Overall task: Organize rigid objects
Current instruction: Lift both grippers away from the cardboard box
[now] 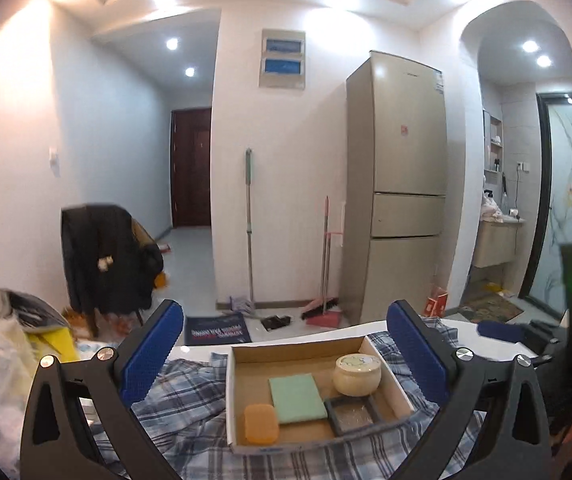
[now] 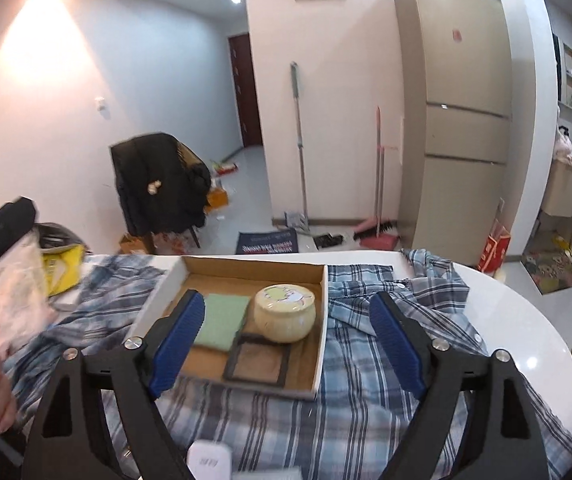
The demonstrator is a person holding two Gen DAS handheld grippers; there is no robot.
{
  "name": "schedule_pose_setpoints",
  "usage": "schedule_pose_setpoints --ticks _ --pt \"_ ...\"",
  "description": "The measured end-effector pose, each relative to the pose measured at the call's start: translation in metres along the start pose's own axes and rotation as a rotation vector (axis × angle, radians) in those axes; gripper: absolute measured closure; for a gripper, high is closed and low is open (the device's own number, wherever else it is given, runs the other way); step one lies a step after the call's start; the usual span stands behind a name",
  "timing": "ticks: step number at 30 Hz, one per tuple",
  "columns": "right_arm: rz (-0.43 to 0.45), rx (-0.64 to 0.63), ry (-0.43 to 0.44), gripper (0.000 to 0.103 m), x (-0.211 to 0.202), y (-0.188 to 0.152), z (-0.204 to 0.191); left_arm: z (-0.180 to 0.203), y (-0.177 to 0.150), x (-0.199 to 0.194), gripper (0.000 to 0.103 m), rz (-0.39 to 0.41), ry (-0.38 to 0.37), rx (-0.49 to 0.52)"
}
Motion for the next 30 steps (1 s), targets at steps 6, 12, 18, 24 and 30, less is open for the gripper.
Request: schedule_pose_setpoints --ticks 6,12,18,24,30 --pt "0.054 -0.017 0.041 0.013 -0.053 -0.017 -0.017 0.016 0.001 -0.07 0.0 0.04 -0.214 -0.081" --pt "0.207 -0.03 -0.096 0.006 -0.088 -0.03 -0.011 0.008 -0.015 -0.098 0.0 0.091 -0.133 -0.085" --pt "0.186 -0.008 -0.033 0.006 -0.082 -0.048 -0.014 0.0 -0.043 -0.091 0.0 0.081 -0.02 -0.066" --pt "0.189 -0.033 -0.071 0.006 -0.076 -0.061 -0.009 -0.001 -0.071 -0.077 0.0 0.008 -0.006 -0.056" --pt "0.119 0.007 -0.043 0.006 -0.057 -0.071 0.004 -0.002 -0.126 -0.041 0.0 -0.244 -0.064 -0.134"
Point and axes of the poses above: each gripper's, at about its wrist camera, not at the fingertips, and x roughly the way its jaws point, z to its right, y to its top, the point moved 8 cm from there along x, roughly the way its jaws point, and after that the axes turned 3 degrees about y, right-handed, at the moved point
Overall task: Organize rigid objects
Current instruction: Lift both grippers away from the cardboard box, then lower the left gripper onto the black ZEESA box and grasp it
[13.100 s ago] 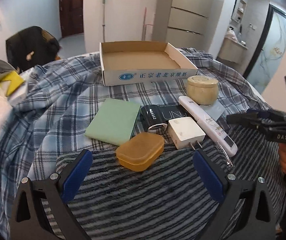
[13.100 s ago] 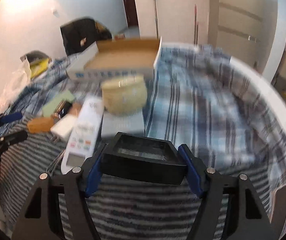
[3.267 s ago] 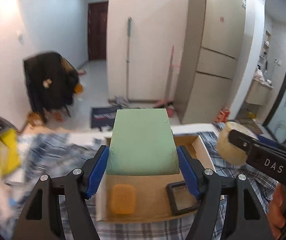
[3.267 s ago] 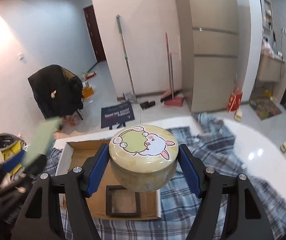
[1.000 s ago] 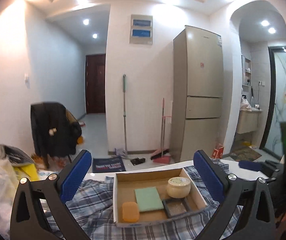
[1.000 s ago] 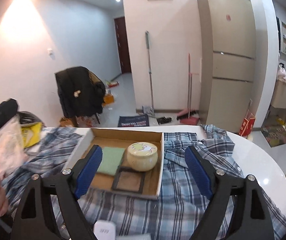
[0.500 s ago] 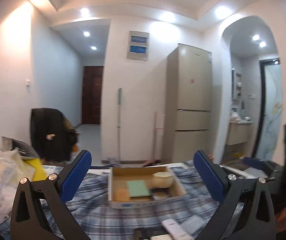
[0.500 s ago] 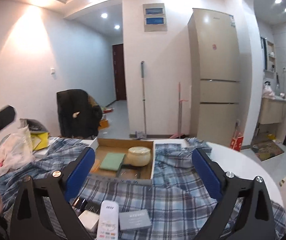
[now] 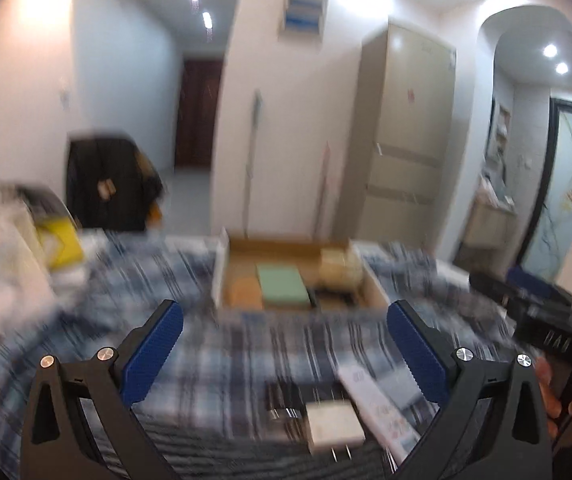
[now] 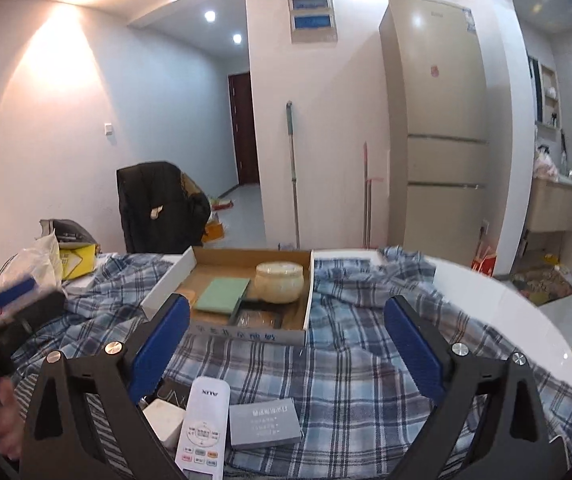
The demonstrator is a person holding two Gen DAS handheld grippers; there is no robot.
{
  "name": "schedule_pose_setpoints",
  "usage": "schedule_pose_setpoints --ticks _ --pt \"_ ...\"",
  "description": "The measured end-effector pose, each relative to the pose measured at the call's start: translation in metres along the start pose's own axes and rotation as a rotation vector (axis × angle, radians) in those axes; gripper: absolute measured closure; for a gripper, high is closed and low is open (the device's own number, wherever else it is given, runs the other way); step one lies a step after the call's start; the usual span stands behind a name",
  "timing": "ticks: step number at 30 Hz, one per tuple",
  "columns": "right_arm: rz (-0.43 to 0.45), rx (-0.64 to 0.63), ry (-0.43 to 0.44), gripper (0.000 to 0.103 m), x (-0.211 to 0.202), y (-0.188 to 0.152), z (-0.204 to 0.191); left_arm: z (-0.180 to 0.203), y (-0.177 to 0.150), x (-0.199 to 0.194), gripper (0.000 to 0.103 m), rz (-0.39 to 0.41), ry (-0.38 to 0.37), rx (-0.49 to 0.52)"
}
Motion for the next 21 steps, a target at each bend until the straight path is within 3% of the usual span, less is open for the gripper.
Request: schedule_pose_setpoints --ticks 3,7,10,14,16,19,21 --pt "-0.038 0.033 0.007 0.006 0.007 -0.007 0.009 -0.011 -0.015 0.022 0.0 -0.081 0.031 -0.036" --pt "-0.064 0.06 0.018 0.006 0.011 -0.012 0.014 -0.019 -0.029 0.041 0.0 -0.16 0.013 -0.067" --pt "-0.104 0.039 0.015 0.006 0.022 -0.02 0.011 -0.02 -0.036 0.05 0.0 -0.177 0.063 -0.022" --pt "-0.135 0.004 0.006 0.006 0.03 -0.028 0.005 -0.013 -0.038 0.051 0.001 -0.183 0.066 0.019" --pt "-0.139 -0.011 0.0 0.006 0.031 -0.03 0.003 -0.013 -0.038 0.051 0.009 -0.178 0.074 0.029" --pt "-0.14 -0.019 -0.007 0.006 0.033 -0.031 0.003 -0.015 -0.037 0.051 0.012 -0.172 0.076 0.026" --pt "-0.139 -0.024 -0.01 0.006 0.033 -0.031 0.003 -0.017 -0.038 0.053 0.025 -0.185 0.073 0.017"
Point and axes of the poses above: each gripper's, at about its wrist camera, not at the fingertips, and x roughly the way its jaws point, z to its right, y to its top, the point moved 8 cm from there along x, roughly the way its jaws point, and after that the axes turned 3 degrees about y, right-handed, at the moved point
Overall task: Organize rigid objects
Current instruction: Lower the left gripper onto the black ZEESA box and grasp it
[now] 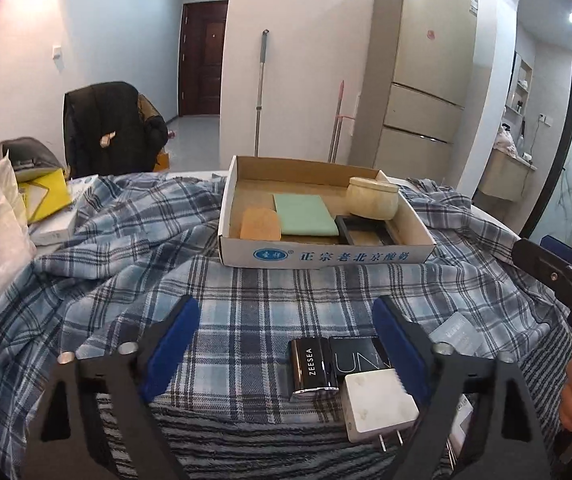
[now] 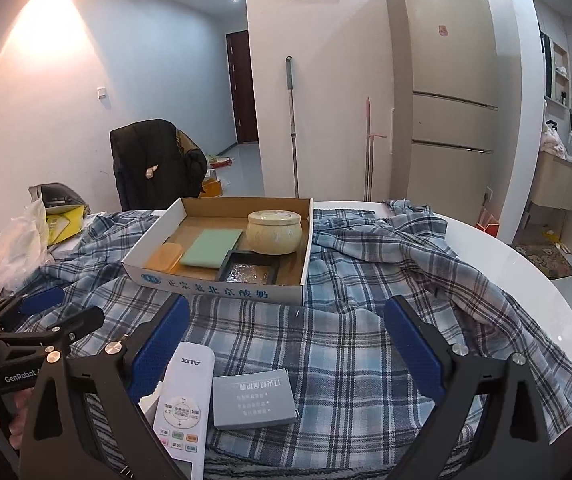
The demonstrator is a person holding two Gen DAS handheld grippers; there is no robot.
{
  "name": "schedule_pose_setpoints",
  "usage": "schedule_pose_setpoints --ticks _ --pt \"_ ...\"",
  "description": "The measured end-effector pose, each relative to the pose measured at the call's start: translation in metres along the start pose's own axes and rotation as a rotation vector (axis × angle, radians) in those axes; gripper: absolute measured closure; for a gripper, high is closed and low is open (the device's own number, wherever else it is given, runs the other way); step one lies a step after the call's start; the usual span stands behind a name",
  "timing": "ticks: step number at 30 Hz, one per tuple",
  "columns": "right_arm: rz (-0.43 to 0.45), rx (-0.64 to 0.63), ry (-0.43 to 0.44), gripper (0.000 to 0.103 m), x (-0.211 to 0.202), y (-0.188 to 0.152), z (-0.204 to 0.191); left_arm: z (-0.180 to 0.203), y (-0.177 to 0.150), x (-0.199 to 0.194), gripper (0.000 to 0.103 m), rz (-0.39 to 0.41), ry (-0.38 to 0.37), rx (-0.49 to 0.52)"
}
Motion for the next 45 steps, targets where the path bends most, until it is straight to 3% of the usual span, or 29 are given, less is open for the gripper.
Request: schedule_pose_setpoints --ticks 3,5,9,14,17,22,24,34,35,36,38,41,43,44,45 --pt "-0.004 -0.003 -0.005 0.006 0.001 0.0 0.001 0.001 -0.003 0.006 0.048 -0.034 -0.015 0.002" --pt "-0.011 -0.003 0.0 0.006 0.002 0.0 0.001 0.002 -0.007 0.012 0.056 -0.069 -0.036 0.003" --pt "-0.014 0.001 0.014 0.006 0.0 0.0 -0.001 0.01 -0.014 0.021 0.056 -0.121 -0.077 0.021" --pt "-0.009 -0.006 0.021 0.006 -0.004 0.001 -0.003 0.021 -0.03 0.034 0.056 -0.203 -0.051 0.095" --pt "-0.008 -0.016 0.005 0.006 -0.004 0.001 -0.003 0.023 -0.035 0.038 0.07 -0.228 -0.041 0.112" --pt "-0.024 -0.012 0.011 0.006 0.0 -0.002 -0.003 0.013 -0.031 0.035 0.077 -0.215 -0.014 0.076" --pt "-0.037 0.002 0.026 0.006 0.002 -0.003 -0.002 0.008 -0.028 0.033 0.089 -0.2 0.002 0.065" --pt "-0.046 0.004 0.022 0.006 0.005 -0.005 0.0 0.009 -0.027 0.033 0.089 -0.19 0.03 0.114" --pt "-0.045 0.001 0.02 0.006 0.004 -0.005 0.0 0.008 -0.027 0.032 0.082 -0.19 0.036 0.114" --pt "-0.043 0.0 0.019 0.006 0.004 -0.004 0.0 0.008 -0.027 0.033 0.061 -0.194 0.049 0.114" --pt "-0.043 -0.002 0.018 0.006 0.004 -0.004 0.0 0.008 -0.029 0.034 0.047 -0.206 0.035 0.107" --pt "-0.042 -0.002 0.019 0.006 0.004 -0.004 0.0 0.01 -0.029 0.034 0.047 -0.207 0.034 0.115" --pt "-0.041 -0.002 0.015 0.006 0.003 -0.004 0.0 0.013 -0.036 0.041 0.051 -0.258 0.014 0.116" --pt "-0.04 -0.003 0.014 0.006 0.003 -0.004 0.0 0.011 -0.04 0.046 0.064 -0.286 0.014 0.106" --pt "-0.04 -0.004 0.014 0.006 0.003 -0.004 0.0 0.008 -0.042 0.049 0.071 -0.304 0.015 0.09"
Point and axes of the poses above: each gripper's, at about its wrist camera, not at the fingertips, and x roughly the way its jaws point, z to its right, y to its top, the point moved 8 cm from there along x, roughly the way its jaws point, and after that the axes turned 3 degrees about y, right-handed, at the moved point
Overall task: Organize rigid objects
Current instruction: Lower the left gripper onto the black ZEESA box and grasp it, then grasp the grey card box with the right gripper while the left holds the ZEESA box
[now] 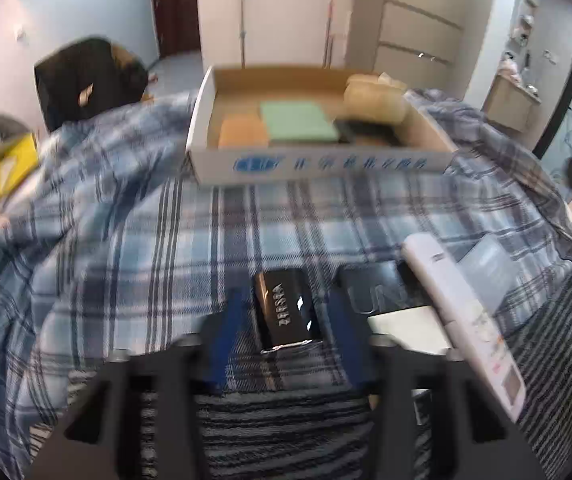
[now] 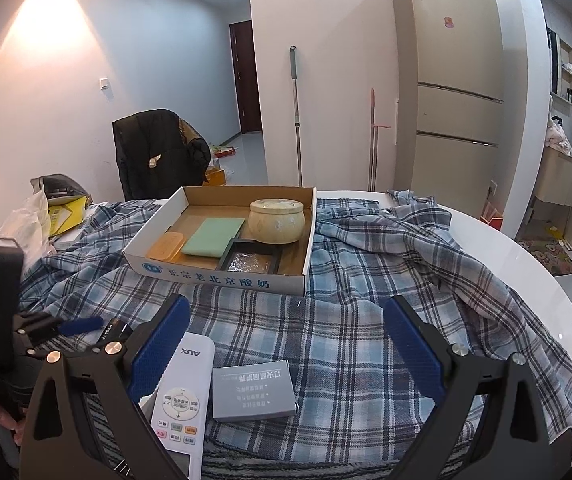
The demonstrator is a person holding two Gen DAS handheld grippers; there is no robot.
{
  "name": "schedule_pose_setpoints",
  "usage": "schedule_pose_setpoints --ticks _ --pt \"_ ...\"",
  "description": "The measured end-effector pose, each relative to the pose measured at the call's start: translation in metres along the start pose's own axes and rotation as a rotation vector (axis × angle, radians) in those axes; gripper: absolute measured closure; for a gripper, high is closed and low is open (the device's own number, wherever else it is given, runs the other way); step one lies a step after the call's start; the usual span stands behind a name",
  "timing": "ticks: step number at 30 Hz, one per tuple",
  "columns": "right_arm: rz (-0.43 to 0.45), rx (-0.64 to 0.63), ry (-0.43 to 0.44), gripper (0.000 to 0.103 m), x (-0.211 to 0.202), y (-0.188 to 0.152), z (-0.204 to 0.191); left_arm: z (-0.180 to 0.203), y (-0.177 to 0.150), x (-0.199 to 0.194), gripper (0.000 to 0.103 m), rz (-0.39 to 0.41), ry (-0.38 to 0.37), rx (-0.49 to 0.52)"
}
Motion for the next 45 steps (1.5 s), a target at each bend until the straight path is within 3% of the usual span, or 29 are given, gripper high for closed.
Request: schedule_pose_setpoints --ticks 3,8,12,15,19,24,30,45 --pt "0.004 -0.013 -0.016 0.006 0.0 0.0 -0.001 -0.005 0.001 -0.001 0.071 0.006 -0.026 -0.032" --pt "-0.007 -0.019 -0.017 0.006 0.003 -0.002 -0.001 0.002 -0.003 0.005 0.071 -0.018 -0.011 0.004" --pt "-0.049 0.001 0.008 0.006 0.01 -0.006 0.0 0.005 -0.004 0.005 0.071 -0.019 -0.048 0.018" --pt "-0.136 0.024 0.052 0.006 0.022 -0.016 0.0 0.007 0.003 -0.012 0.071 0.076 -0.016 0.037" --pt "-0.274 0.034 0.084 0.006 0.041 -0.036 -0.004 0.004 0.017 -0.049 0.071 0.273 -0.016 0.007" --pt "-0.383 0.011 0.073 0.008 0.054 -0.057 -0.008 0.0 0.024 -0.07 0.071 0.381 -0.033 -0.025" --pt "-0.459 0.005 0.069 0.025 0.063 -0.07 -0.006 -0.001 0.026 -0.068 0.071 0.366 -0.04 -0.033" --pt "-0.448 -0.079 0.074 0.026 0.062 -0.072 -0.018 0.002 0.023 -0.069 0.071 0.364 -0.031 -0.01"
Point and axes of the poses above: each gripper's, at about its wrist camera, not at the fingertips, and x roughly the way its jaws point, z to its right, y to its top, the point moved 8 cm from there along x, roughly the way its jaws point, and after that the axes turned 3 degrees about y, right-handed, at the moved point
